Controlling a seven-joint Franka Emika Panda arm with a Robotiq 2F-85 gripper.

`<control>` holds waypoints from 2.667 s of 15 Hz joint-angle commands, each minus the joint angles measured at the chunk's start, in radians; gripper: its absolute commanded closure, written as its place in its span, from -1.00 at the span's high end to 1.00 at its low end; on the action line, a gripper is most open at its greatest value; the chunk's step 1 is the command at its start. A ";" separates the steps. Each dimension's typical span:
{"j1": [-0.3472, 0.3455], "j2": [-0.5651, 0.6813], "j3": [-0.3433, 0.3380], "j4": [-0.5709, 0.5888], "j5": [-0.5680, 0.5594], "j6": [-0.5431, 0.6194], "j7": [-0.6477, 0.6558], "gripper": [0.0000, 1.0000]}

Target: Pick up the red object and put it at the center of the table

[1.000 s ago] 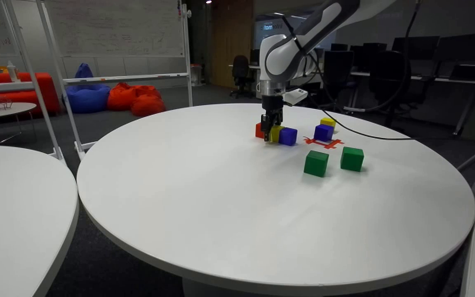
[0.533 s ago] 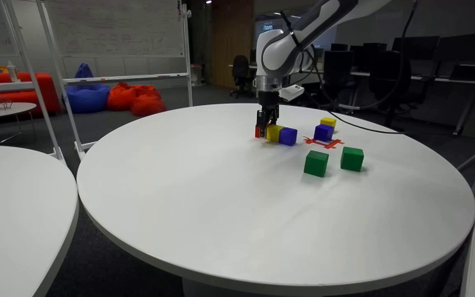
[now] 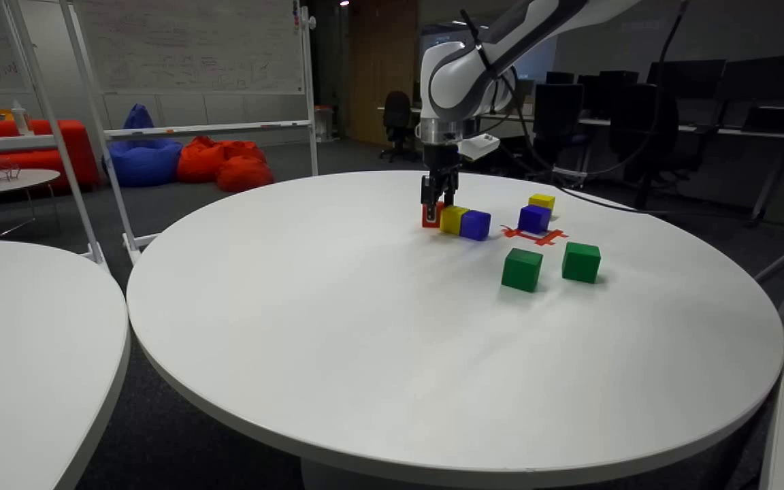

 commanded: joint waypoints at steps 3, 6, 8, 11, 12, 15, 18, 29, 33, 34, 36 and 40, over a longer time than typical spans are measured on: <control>-0.004 0.002 0.006 0.003 -0.006 -0.002 0.003 1.00; -0.005 0.011 0.004 0.019 -0.004 -0.010 0.008 1.00; -0.005 0.019 0.002 0.034 -0.005 -0.022 0.010 1.00; -0.008 0.020 0.005 0.037 -0.002 -0.021 0.004 1.00; -0.007 0.020 0.005 0.038 -0.004 -0.021 0.005 1.00; -0.004 0.029 0.001 0.058 -0.004 -0.036 0.016 1.00; -0.010 0.027 0.009 0.052 -0.001 -0.035 -0.003 1.00; -0.003 0.016 0.005 0.052 -0.004 -0.026 0.011 1.00; -0.005 0.029 0.008 0.106 -0.001 -0.047 0.005 1.00; -0.003 0.035 0.006 0.123 -0.001 -0.055 0.008 1.00; 0.000 0.043 0.005 0.149 -0.003 -0.075 0.011 1.00; -0.001 0.022 0.007 0.117 -0.004 -0.056 0.007 1.00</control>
